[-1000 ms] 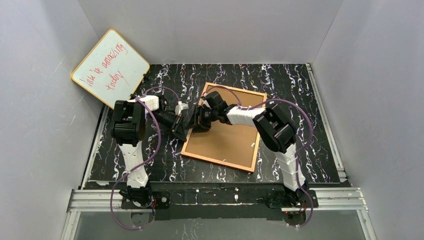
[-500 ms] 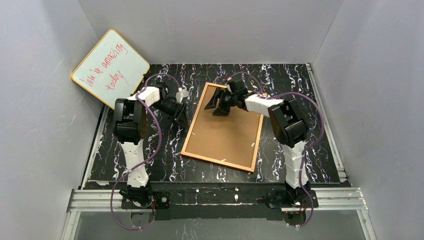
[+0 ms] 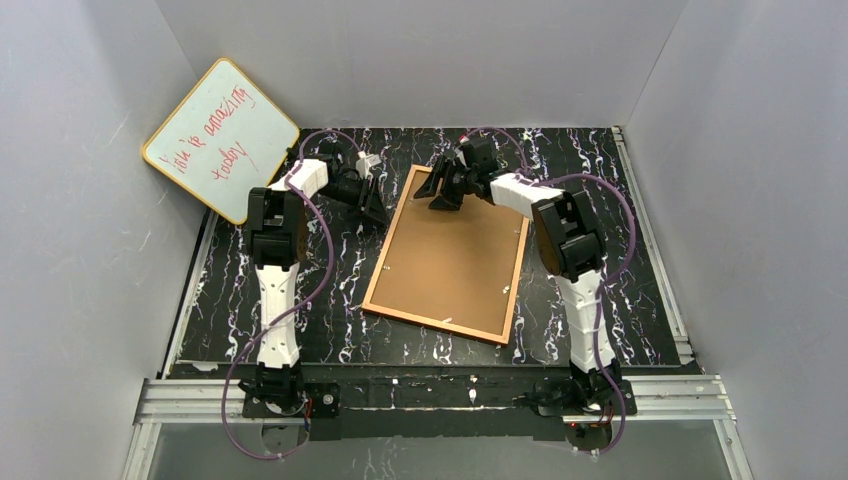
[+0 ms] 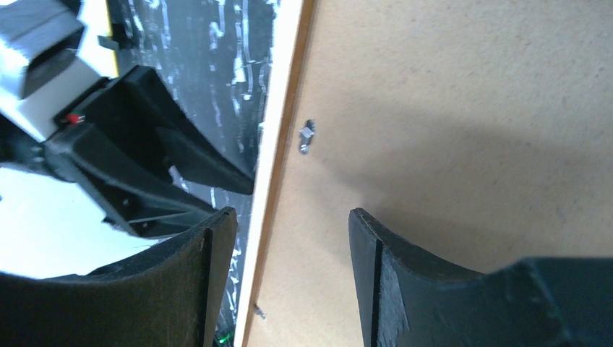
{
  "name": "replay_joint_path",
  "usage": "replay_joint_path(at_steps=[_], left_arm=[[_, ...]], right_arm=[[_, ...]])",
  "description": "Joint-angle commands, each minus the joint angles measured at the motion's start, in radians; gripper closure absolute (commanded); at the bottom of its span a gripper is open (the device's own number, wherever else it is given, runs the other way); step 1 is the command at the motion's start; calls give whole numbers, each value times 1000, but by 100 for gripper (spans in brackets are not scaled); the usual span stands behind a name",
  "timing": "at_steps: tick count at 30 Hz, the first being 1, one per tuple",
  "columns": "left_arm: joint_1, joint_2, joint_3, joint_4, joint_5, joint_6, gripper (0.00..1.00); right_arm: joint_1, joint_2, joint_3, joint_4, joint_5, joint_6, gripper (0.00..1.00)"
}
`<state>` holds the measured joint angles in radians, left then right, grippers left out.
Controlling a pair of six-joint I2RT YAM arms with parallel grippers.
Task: Put the photo into the frame
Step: Install the photo frame at the center of the board.
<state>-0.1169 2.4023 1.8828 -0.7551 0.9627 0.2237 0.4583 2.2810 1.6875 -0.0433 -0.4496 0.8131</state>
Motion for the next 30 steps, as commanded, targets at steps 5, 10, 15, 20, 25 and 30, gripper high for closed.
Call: replay_joint_path(at_steps=[5,10,15,20,25,30], left_arm=[[-24,10,-38,-9,-22,24,71],[-45,7,-69,-9,-66,55,73],[-55,17,-68,-9,-81,67,76],[-56,14,-78,-9,-91,77,78],[-59,1,-103,-9,-93,90,80],[-58,-4,-110,-10,-101,100,80]], right_arm=[[-1,111,117,-7,-27,19,36],[3,144,140,15,-36,40,37],[3,171,172,25,-42,51,38],[13,208,224,26,-52,72,40],[33,241,276,16,-62,84,41],[44,247,283,17,-68,97,42]])
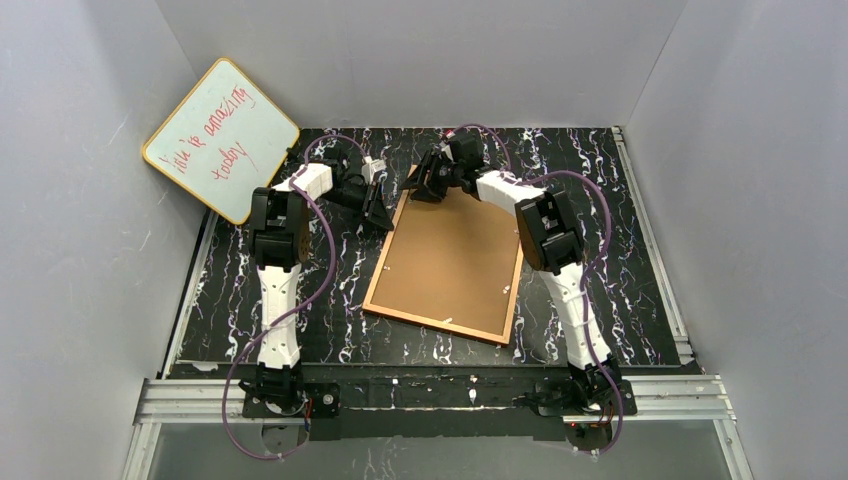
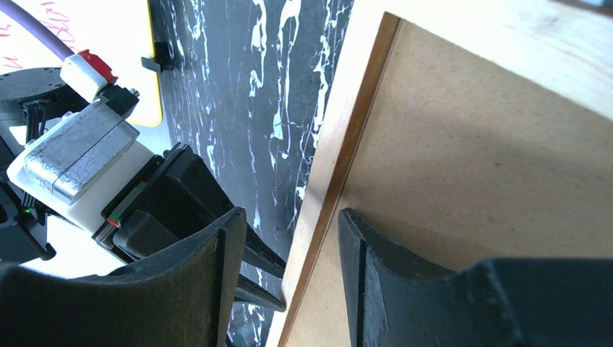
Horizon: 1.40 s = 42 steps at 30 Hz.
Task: Put the photo into the frame
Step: Install the photo frame at the center of the board.
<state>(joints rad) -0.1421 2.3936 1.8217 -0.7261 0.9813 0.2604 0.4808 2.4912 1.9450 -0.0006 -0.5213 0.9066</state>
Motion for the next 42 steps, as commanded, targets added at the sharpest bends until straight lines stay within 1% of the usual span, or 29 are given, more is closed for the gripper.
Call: replay_joint_path(at_steps=[1,11,17,24,30,42], left_arm=[[-33,6,-49,-39,-120,63,80],[-34,2,-53,-41,-127,70,81],[-34,-9,-72,-43,-133,85,81],[-34,-16,-78,-55,-138,102,82],[-34,-17,-84,-61,-145,114,82],[-34,-16,-82,-60,-145,114,82]], right_arm=[[23,36,23,-27,2,6,42],[36,18,3,-10,-16,32,43],[-22,-46,0,-18,2,-6,42],[-59,-115,-95,-11,0,-29,41],[-36,-119,-152,22,-15,-29,41],[16,-67,-84,2,-17,-24,42]])
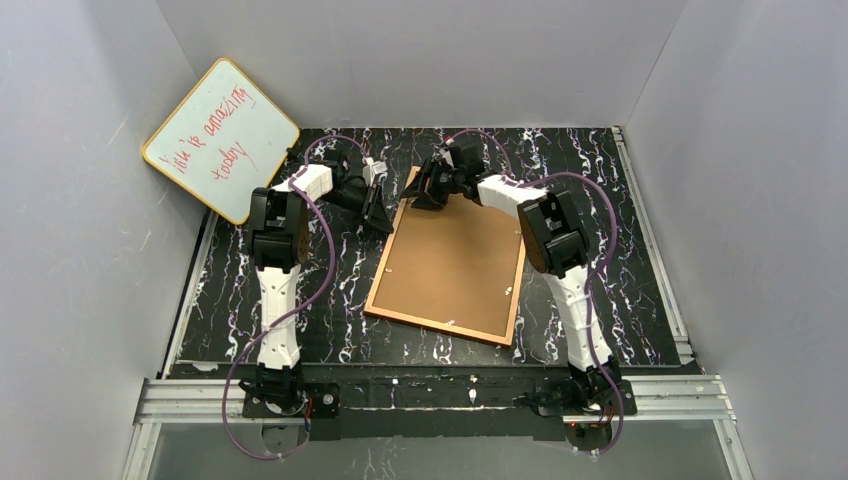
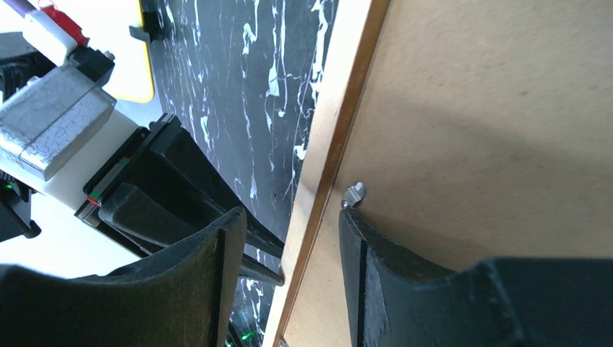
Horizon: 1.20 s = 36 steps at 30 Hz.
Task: Put the photo into the frame
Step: Install the photo frame at the center of the board.
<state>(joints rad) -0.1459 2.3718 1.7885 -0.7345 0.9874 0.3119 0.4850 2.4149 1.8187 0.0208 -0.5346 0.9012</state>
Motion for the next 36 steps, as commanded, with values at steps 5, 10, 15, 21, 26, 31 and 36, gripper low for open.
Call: replay_joint_path(at_steps=[5,10,15,21,26,31,36], left_arm=[[-30,2,-58,-52,-150,68,82],[-30,-1,-64,-52,-153,72,82],[-30,-5,-67,-53,-158,77,82],[-30,-2,-62,-54,-155,76,82],[-30,-1,-60,-54,-155,76,82],[-30,1,-60,-55,-155,77,82],[-30,0,-63,-55,-154,80,82]], right_arm=[[11,16,63,-62,22,-35,42],[12,8,86,-110,53,-70,43],[3,-47,29,-126,67,-99,43],[-3,-40,15,-120,60,-96,43],[-3,-28,27,-119,64,-96,43],[-2,-6,53,-130,72,-101,43],[-2,10,65,-120,75,-93,43]])
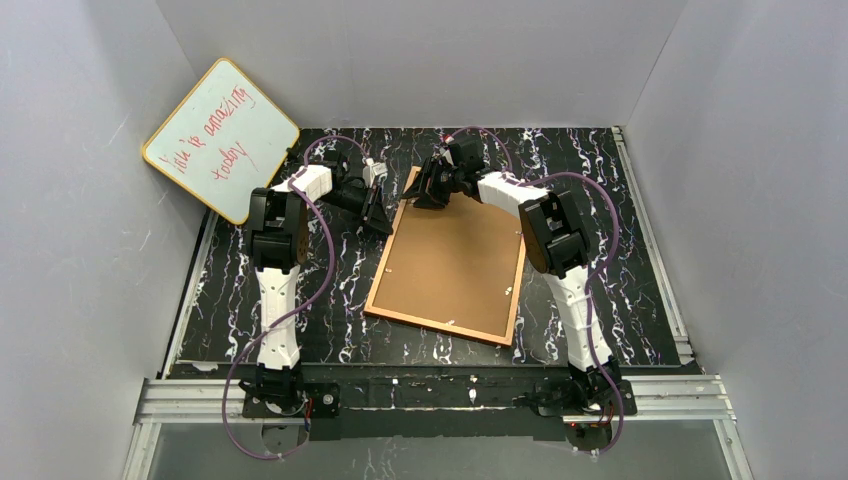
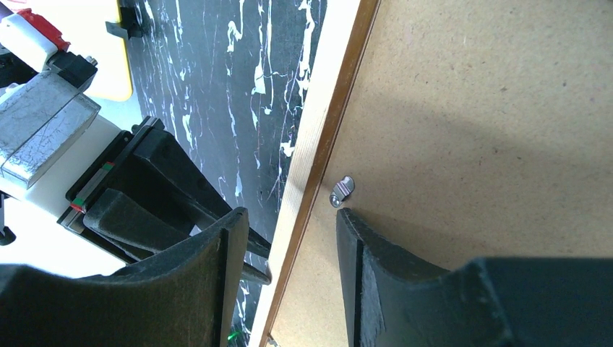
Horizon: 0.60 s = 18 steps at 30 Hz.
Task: Put the photo into the frame
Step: Install the photo frame at the center of the board.
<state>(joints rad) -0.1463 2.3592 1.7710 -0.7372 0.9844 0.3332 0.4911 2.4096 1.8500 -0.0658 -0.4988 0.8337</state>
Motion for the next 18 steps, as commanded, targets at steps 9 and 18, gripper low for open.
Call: replay_joint_path(at_steps=[9,18], left_arm=[[-30,14,-50,-54,-147,61,82],[-30,16,-48,-59,-149,69,83]], right_arm=[[-5,51,71,-30,44,-22,44],[1,48,41,17,9,21,45]])
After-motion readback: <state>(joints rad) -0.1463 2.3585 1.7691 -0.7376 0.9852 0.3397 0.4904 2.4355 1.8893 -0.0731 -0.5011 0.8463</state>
